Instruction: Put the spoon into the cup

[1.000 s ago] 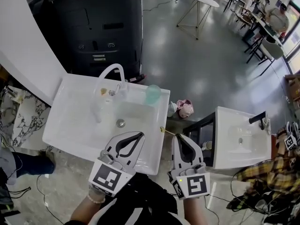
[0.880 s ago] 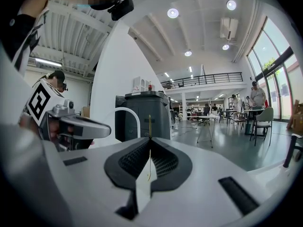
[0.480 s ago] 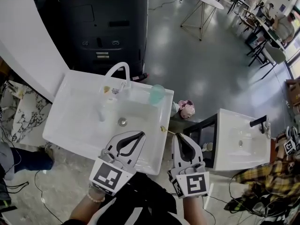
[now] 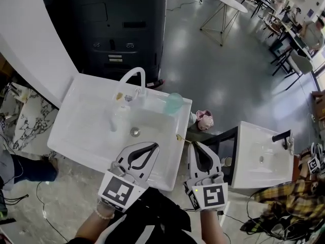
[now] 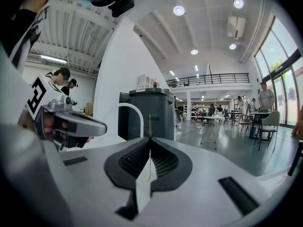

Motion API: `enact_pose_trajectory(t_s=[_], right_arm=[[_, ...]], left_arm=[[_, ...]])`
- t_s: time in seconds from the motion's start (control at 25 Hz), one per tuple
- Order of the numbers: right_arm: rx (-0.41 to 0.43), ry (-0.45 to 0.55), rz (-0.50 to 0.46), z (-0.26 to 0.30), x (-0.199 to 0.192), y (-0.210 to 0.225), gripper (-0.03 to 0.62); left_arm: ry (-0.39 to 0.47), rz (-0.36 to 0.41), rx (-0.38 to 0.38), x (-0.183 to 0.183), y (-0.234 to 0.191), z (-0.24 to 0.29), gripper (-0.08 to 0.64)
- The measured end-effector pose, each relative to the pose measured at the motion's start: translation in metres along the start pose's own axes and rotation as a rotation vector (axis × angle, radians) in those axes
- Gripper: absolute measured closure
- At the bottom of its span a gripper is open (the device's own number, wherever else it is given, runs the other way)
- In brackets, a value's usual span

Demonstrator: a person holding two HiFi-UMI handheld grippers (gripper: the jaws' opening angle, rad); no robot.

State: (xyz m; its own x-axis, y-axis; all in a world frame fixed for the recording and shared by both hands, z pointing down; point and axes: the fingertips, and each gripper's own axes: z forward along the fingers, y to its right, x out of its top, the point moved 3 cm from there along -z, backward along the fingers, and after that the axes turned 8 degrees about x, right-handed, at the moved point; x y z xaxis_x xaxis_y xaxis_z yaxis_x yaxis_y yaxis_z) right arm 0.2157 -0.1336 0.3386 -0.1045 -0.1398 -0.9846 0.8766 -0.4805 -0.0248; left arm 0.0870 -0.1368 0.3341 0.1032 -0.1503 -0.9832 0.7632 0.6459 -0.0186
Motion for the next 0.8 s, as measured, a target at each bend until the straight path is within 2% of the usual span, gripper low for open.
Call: enact_pose_trajectory(t_s=[0.8], right_arm=[[0.062,0.021,-0.104,0.07,0.018,0.03,0.584]], left_arm=[[-0.016,-0.035,0.069,-0.006,-0.03,0.015,0.561]])
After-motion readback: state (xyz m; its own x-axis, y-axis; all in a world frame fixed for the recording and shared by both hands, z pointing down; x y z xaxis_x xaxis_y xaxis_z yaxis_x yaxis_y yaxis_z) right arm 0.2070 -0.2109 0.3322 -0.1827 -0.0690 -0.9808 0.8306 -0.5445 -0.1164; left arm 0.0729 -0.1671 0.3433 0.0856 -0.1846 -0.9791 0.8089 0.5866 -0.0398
